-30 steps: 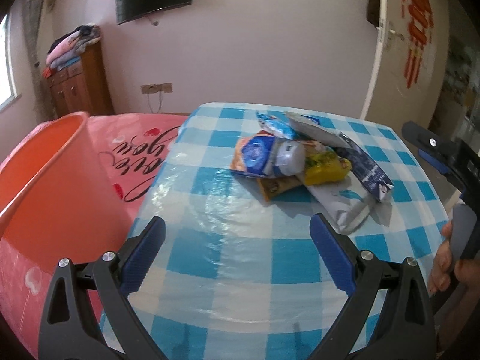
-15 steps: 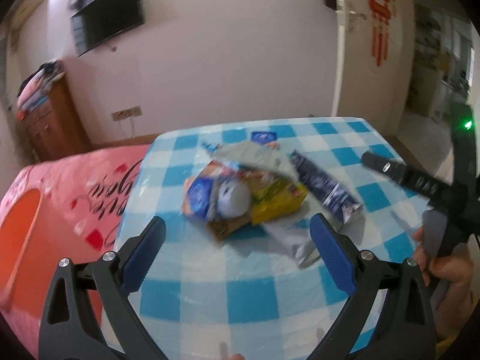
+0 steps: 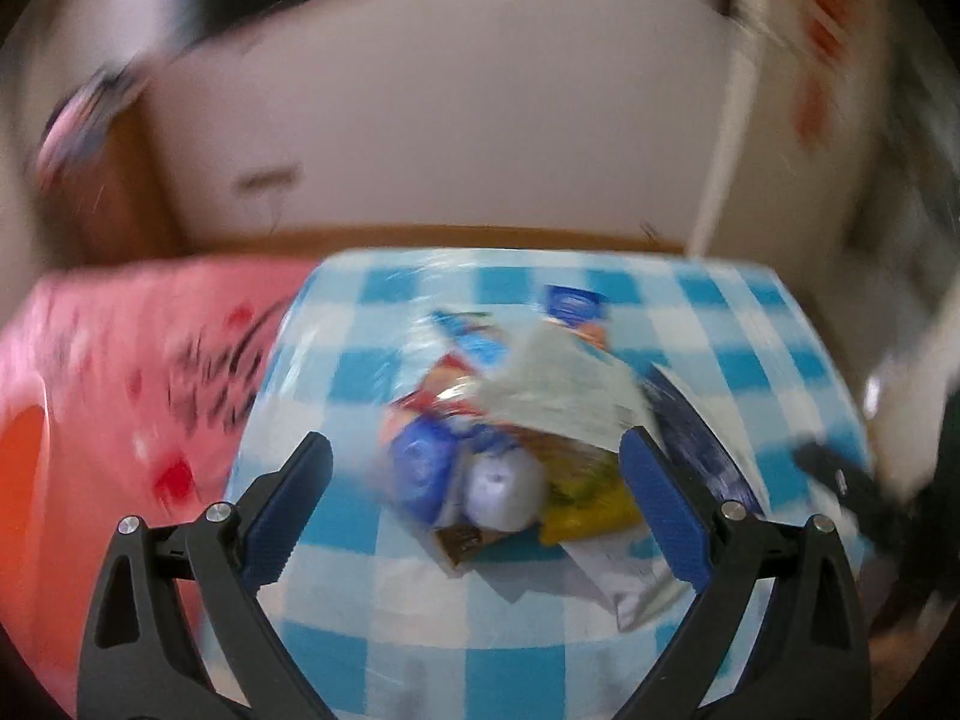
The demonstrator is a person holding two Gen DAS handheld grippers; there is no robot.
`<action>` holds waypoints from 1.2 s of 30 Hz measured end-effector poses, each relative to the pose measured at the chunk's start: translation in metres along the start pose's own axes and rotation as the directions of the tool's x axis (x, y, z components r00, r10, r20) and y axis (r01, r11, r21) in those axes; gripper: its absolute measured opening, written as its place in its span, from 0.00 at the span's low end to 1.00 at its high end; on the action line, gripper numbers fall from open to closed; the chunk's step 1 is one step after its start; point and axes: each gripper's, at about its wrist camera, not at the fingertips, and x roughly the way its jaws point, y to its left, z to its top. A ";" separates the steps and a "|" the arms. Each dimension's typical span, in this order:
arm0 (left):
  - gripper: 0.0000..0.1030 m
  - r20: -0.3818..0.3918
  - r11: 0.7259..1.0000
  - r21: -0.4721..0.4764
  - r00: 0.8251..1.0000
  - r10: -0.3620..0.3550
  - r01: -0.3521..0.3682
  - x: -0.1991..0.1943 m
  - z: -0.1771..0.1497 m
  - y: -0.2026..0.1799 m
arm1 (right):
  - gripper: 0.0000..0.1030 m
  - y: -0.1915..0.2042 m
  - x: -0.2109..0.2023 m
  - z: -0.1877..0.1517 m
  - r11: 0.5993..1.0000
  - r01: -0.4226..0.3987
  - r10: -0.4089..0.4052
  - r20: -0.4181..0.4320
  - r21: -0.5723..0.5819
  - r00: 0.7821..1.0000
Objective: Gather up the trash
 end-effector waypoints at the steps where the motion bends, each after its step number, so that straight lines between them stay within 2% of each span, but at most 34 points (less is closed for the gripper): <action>1: 0.93 -0.002 0.997 -0.078 1.000 -0.002 0.002 0.004 -0.003 0.013 | 0.94 -0.001 0.000 0.000 1.000 -0.002 0.002 -0.001 0.002 1.000; 3: 0.89 -0.016 0.982 -0.186 1.000 -0.001 -0.002 0.013 -0.010 0.032 | 0.94 -0.001 0.001 -0.001 1.000 -0.009 0.009 -0.007 0.004 1.000; 4: 0.83 -0.027 0.976 -0.217 1.000 -0.004 -0.002 0.017 -0.011 0.037 | 0.94 -0.001 0.002 0.000 1.000 -0.011 0.011 -0.009 0.003 1.000; 7: 0.76 -0.058 0.936 -0.351 0.997 -0.054 0.030 0.032 -0.016 0.054 | 0.94 0.001 0.002 -0.001 1.000 -0.014 0.014 -0.011 -0.005 1.000; 13: 0.76 -0.076 0.858 -0.503 0.984 -0.159 0.100 0.060 -0.022 0.065 | 0.94 0.002 0.002 -0.002 1.000 -0.014 0.014 -0.012 -0.004 1.000; 18: 0.76 -0.095 0.808 -0.579 0.975 -0.198 0.108 0.078 -0.023 0.067 | 0.94 0.005 0.004 -0.003 1.000 -0.022 0.021 -0.017 -0.022 1.000; 20: 0.76 -0.097 0.808 -0.579 0.974 -0.204 0.111 0.082 -0.020 0.065 | 0.94 0.007 0.005 -0.004 0.999 -0.025 0.024 -0.021 -0.033 0.999; 23: 0.76 -0.119 0.822 -0.562 0.974 -0.192 0.093 0.089 -0.017 0.059 | 0.94 0.009 0.006 -0.004 0.999 -0.029 0.028 -0.025 -0.043 0.999; 27: 0.75 -0.138 0.810 -0.580 0.970 -0.201 0.085 0.099 -0.022 0.058 | 0.94 0.010 0.008 -0.005 0.998 -0.030 0.029 -0.032 -0.051 0.999; 29: 0.70 -0.142 0.816 -0.572 0.971 -0.192 0.078 0.101 -0.023 0.058 | 0.94 0.011 0.009 -0.007 0.998 -0.028 0.026 -0.039 -0.058 0.999; 33: 0.67 -0.128 0.817 -0.570 0.972 -0.195 0.089 0.098 -0.024 0.058 | 0.94 0.014 0.013 -0.008 0.997 -0.026 0.023 -0.048 -0.073 0.999; 36: 0.65 -0.114 0.829 -0.550 0.974 -0.198 0.104 0.094 -0.025 0.057 | 0.94 0.016 0.016 -0.010 0.996 -0.027 0.022 -0.059 -0.083 0.998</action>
